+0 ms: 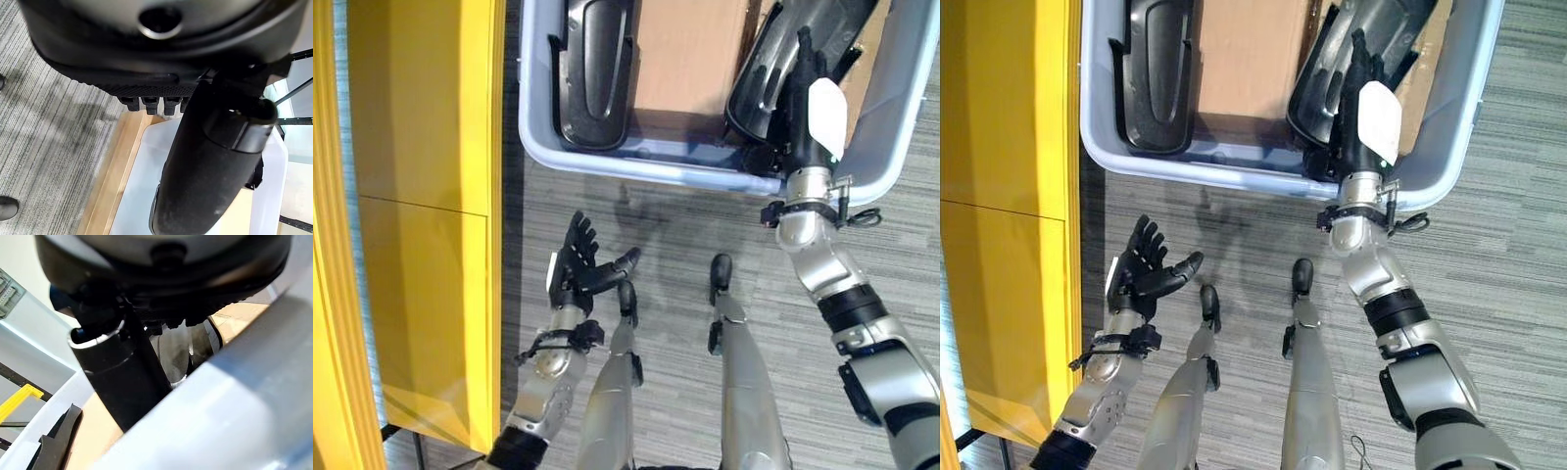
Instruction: Move parts from the plastic box to the shelf.
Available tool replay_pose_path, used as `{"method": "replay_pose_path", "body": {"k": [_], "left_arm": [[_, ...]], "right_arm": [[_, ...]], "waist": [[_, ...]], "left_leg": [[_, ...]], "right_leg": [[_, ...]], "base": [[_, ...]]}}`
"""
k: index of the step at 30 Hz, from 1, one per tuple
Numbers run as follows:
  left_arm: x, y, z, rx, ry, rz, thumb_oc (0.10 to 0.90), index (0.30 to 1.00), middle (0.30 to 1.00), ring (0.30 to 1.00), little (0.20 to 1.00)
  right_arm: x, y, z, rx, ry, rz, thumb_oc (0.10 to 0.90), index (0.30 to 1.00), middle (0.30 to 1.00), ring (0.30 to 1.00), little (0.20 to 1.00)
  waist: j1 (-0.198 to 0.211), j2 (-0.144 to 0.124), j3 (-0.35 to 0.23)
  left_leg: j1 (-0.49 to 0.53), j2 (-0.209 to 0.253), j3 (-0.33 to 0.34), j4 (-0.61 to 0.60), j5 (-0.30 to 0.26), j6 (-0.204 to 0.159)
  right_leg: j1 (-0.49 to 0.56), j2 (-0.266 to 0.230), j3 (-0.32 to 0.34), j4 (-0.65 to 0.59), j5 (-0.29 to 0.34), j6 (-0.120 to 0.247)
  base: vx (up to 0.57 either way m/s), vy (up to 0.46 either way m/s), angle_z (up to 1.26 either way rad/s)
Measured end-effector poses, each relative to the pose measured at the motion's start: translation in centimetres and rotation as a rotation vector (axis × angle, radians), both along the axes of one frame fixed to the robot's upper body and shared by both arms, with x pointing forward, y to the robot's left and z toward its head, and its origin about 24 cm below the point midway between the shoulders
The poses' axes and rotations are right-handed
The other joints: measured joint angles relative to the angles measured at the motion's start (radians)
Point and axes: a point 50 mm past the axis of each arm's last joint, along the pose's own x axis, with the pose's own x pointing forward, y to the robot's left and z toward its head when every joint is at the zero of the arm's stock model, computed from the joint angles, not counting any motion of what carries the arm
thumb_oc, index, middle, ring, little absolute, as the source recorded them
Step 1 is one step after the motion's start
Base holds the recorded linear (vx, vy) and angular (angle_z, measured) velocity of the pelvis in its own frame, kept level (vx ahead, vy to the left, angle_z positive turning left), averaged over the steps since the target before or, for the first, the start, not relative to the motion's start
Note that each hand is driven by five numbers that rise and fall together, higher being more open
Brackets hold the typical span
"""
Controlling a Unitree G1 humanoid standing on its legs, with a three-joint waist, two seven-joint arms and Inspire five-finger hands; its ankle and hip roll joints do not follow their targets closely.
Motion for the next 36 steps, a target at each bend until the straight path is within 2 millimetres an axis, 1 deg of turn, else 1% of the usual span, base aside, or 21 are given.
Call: {"method": "replay_pose_path", "body": {"k": [5,8,13,17,18,19,22,27,28,29,30,33,36], "left_arm": [[0.0,0.0,-0.2,0.002,0.011,0.007,0.9,1.0,1.0,1.0,1.0],[0.0,-0.1,-0.3,0.003,0.015,0.002,0.9,1.0,1.0,1.0,1.0],[0.0,-0.1,-0.3,0.002,0.015,0.002,0.9,1.0,1.0,1.0,1.0],[0.0,-0.2,-0.3,0.001,0.017,-0.001,0.9,1.0,1.0,1.0,1.0],[0.0,-0.4,-0.4,0.002,0.018,-0.009,0.9,1.0,1.0,1.0,1.0],[0.0,-0.5,-0.4,0.002,0.02,-0.014,0.9,1.0,1.0,1.0,1.0],[0.1,-0.7,-0.6,0.005,0.027,-0.021,0.9,1.0,1.0,1.0,1.0],[0.2,-0.9,-0.7,-0.004,0.032,-0.019,0.9,1.0,1.0,1.0,1.0],[0.2,-1.0,-0.6,-0.008,0.03,-0.02,0.9,1.0,1.0,1.0,1.0],[0.3,-1.1,-0.6,-0.01,0.029,-0.023,0.9,1.0,1.0,1.0,1.0],[0.3,-1.2,-0.6,-0.01,0.029,-0.028,0.9,1.0,1.0,1.0,1.0],[0.3,-1.3,-0.5,-0.01,0.026,-0.03,0.9,1.0,1.0,1.0,1.0],[0.3,-1.5,-0.5,-0.01,0.027,-0.039,0.9,1.0,1.0,1.0,1.0]], "right_arm": [[0.1,0.2,-0.2,-0.001,0.011,0.003,0.9,1.0,1.0,1.0,1.0],[0.4,0.3,-0.4,0.043,0.028,0.013,0.9,1.0,1.0,1.0,1.0],[0.6,0.3,-0.4,0.057,0.034,0.012,0.9,1.0,1.0,1.0,1.0],[0.8,0.7,-0.4,0.069,0.038,0.021,0.9,1.0,1.0,1.0,1.0],[0.8,0.7,-0.4,0.084,0.038,0.025,0.9,1.0,1.0,1.0,1.0],[1.0,0.7,-0.3,0.081,0.04,0.02,0.9,1.0,1.0,1.0,1.0],[1.9,1.4,-0.2,0.097,0.064,0.016,0.9,1.0,1.0,1.0,1.0],[2.3,1.7,-0.2,0.107,0.077,0.021,0.9,1.0,1.0,1.0,1.0],[2.4,1.7,-0.3,0.099,0.085,0.016,0.706,0.728,0.728,0.728,0.728],[2.5,1.7,-0.2,0.097,0.086,0.014,0.482,0.415,0.415,0.415,0.415],[2.4,1.6,-0.2,0.099,0.076,0.006,0.4,0.3,0.3,0.3,0.3],[2.3,1.0,-0.4,0.1,0.028,-0.024,0.4,0.3,0.3,0.3,0.3],[2.5,0.6,-0.5,0.103,0.031,-0.043,0.4,0.3,0.3,0.3,0.3]], "waist": [[0.002,0.0,0.0],[0.002,0.001,0.0],[0.002,0.001,-0.001],[0.007,0.002,-0.001],[0.014,0.003,-0.002],[0.016,0.003,-0.002],[0.02,0.003,-0.002],[0.021,0.004,-0.002],[0.021,0.004,-0.002],[0.021,0.004,-0.003],[0.021,0.004,-0.003],[0.018,0.005,-0.003],[0.019,0.006,-0.004]], "left_leg": [[0.001,0.0,-0.001,0.0,0.001,-0.001],[0.002,0.0,-0.001,0.0,0.001,-0.001],[0.002,0.0,-0.001,0.0,0.002,-0.002],[0.002,0.0,-0.001,0.0,0.002,-0.002],[0.002,0.0,0.0,0.0,0.002,-0.002],[0.002,0.0,-0.001,0.0,0.002,-0.002],[0.001,-0.001,-0.002,0.0,0.004,-0.004],[0.001,-0.001,-0.004,0.002,0.005,-0.006],[0.001,-0.001,-0.004,0.003,0.006,-0.006],[0.001,-0.001,-0.007,0.003,0.007,-0.007],[0.001,0.0,-0.011,0.003,0.009,-0.009],[0.001,0.0,-0.021,0.003,0.014,-0.01],[0.0,0.0,-0.026,0.003,0.015,-0.006]], "right_leg": [[0.0,0.0,0.0,0.003,0.0,0.0],[0.0,-0.001,0.0,0.006,0.0,0.0],[-0.001,-0.001,0.0,0.008,0.0,0.0],[-0.003,-0.002,0.0,0.01,0.0,0.0],[-0.004,-0.002,0.001,0.011,0.0,0.0],[-0.004,-0.002,0.001,0.011,-0.001,0.0],[-0.005,-0.003,0.0,0.014,-0.001,0.001],[-0.006,-0.005,-0.001,0.02,-0.001,0.0],[-0.006,-0.005,-0.001,0.021,-0.002,0.0],[-0.006,-0.005,-0.002,0.023,-0.002,0.0],[-0.006,-0.006,-0.005,0.027,-0.003,-0.002],[-0.006,-0.009,-0.012,0.037,-0.013,0.004],[-0.011,-0.01,-0.011,0.05,-0.014,0.0]], "base": [[0.0,0.0,0.0],[0.0,0.0,0.0],[0.0,0.0,0.0],[0.0,0.0,0.0],[0.0,0.0,0.0],[0.0,0.0,0.0],[0.0,0.0,0.0],[0.0,0.0,0.0],[0.0,0.0,0.0],[0.0,0.012,0.05],[0.0,0.009,0.06],[-0.01,0.006,0.08],[-0.01,0.012,0.05]]}}
